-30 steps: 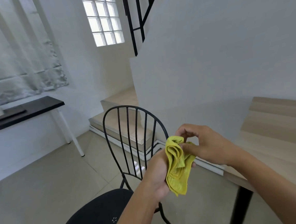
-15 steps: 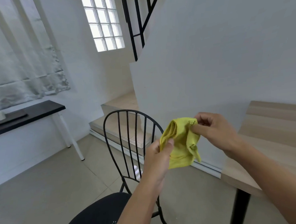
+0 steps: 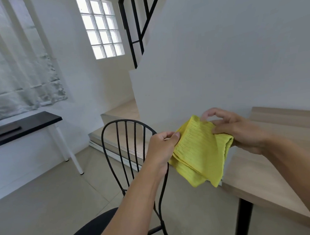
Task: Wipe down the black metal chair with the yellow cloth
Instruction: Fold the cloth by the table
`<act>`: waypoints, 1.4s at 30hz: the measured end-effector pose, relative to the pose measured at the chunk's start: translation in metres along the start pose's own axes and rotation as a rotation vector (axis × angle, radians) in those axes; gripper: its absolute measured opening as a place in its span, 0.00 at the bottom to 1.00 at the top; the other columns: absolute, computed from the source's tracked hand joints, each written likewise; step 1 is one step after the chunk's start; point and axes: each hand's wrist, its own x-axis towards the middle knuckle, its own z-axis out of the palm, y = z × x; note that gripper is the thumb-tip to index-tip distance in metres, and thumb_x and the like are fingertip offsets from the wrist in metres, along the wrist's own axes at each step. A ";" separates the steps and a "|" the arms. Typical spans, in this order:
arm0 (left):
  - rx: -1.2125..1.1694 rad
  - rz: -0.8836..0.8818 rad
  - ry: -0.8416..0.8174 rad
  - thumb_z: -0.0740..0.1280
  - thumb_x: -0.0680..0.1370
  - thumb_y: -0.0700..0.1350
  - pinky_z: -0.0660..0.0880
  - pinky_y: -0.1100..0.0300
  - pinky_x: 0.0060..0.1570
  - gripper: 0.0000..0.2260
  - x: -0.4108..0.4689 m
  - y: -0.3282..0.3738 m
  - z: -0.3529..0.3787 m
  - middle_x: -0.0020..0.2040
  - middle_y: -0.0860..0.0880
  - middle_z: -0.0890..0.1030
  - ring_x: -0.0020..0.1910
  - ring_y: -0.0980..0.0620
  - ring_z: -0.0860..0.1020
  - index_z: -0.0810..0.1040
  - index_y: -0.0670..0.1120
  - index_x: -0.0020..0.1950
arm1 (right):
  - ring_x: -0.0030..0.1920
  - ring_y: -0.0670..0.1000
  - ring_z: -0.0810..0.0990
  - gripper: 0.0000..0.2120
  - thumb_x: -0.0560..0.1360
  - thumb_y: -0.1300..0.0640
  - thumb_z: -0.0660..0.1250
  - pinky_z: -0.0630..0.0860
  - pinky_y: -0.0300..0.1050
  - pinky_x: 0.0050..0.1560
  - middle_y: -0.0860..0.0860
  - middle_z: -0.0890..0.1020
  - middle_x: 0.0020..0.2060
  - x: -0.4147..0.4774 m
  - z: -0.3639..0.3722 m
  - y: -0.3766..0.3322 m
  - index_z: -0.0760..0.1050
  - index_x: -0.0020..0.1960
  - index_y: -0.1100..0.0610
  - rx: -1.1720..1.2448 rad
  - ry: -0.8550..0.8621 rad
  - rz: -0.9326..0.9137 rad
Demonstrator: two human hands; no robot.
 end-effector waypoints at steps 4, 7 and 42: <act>-0.077 -0.082 -0.047 0.73 0.75 0.49 0.77 0.42 0.60 0.11 0.014 0.007 0.010 0.48 0.43 0.85 0.53 0.42 0.83 0.83 0.41 0.46 | 0.37 0.54 0.74 0.11 0.74 0.67 0.67 0.72 0.45 0.36 0.56 0.78 0.41 0.000 -0.016 0.003 0.84 0.48 0.54 -0.066 0.048 0.069; -0.140 -0.129 -0.149 0.71 0.75 0.55 0.76 0.42 0.58 0.17 0.017 0.010 0.017 0.49 0.43 0.84 0.51 0.44 0.83 0.80 0.41 0.51 | 0.44 0.57 0.78 0.12 0.72 0.69 0.70 0.77 0.46 0.41 0.59 0.80 0.46 0.000 -0.030 0.009 0.84 0.51 0.56 -0.016 0.123 0.068; -0.035 -0.153 -0.488 0.59 0.80 0.31 0.78 0.47 0.53 0.15 0.082 0.022 0.226 0.58 0.43 0.81 0.59 0.43 0.80 0.77 0.41 0.63 | 0.43 0.49 0.83 0.15 0.75 0.69 0.68 0.82 0.44 0.41 0.51 0.83 0.48 -0.062 -0.199 0.055 0.80 0.57 0.54 0.243 0.433 0.140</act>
